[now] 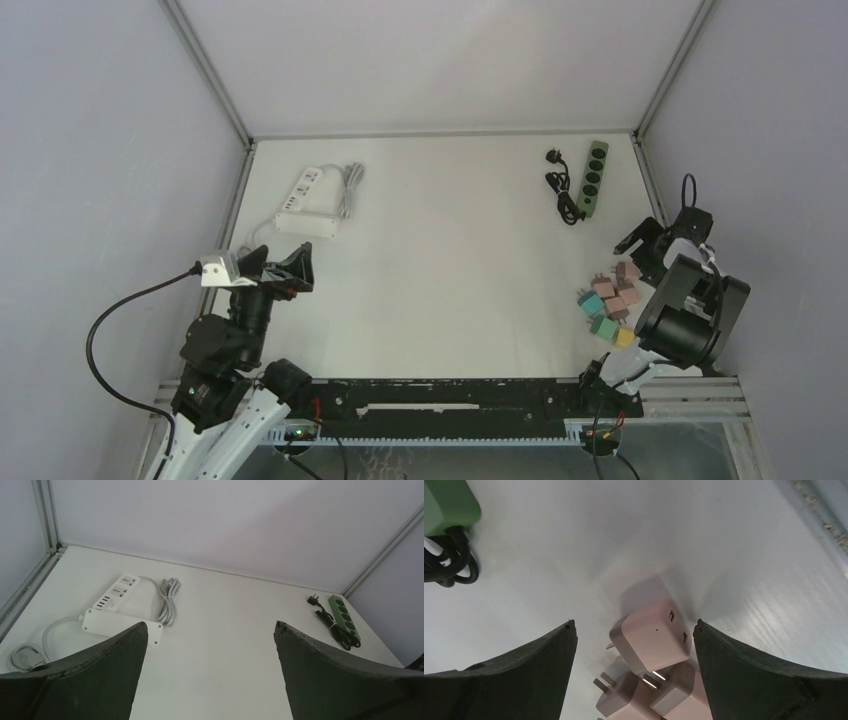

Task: Insert the plug
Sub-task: Pick up the plug from the center of the board.

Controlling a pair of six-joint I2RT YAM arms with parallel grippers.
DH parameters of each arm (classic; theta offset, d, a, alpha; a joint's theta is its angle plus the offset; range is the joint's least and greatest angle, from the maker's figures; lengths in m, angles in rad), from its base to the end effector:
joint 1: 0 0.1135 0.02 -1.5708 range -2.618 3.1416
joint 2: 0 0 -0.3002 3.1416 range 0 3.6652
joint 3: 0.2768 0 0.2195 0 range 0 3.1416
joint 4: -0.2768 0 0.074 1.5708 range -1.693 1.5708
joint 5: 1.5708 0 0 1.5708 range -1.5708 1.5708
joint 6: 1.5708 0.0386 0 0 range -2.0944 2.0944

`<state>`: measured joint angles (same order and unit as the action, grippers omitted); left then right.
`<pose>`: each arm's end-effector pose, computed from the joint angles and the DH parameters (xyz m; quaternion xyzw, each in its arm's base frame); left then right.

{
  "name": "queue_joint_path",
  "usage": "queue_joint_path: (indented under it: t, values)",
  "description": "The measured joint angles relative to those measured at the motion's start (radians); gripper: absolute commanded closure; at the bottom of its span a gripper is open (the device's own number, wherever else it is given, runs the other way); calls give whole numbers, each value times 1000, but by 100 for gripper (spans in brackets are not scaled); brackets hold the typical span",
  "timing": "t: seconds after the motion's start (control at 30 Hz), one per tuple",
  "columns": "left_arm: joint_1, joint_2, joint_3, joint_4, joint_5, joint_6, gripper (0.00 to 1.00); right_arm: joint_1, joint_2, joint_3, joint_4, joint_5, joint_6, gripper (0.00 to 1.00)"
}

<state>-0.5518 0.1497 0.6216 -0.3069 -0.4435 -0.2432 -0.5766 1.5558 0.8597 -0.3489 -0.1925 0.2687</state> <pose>0.0013 0.0186 0.3256 -0.0689 0.6489 -0.1570 0.7413 0.2322 -0.1422 0.2275 0.3715 0.8868 0.0520 0.2698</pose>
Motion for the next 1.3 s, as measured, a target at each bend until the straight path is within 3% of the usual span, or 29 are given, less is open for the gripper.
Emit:
queue_joint_path:
  t: [0.8,1.3]
  values:
    - [0,-19,0,0,1,0,0,75,26,0,-50,-22,-43,20]
    - [-3,-22,0,0,2,0,0,75,26,0,-51,8,-48,37]
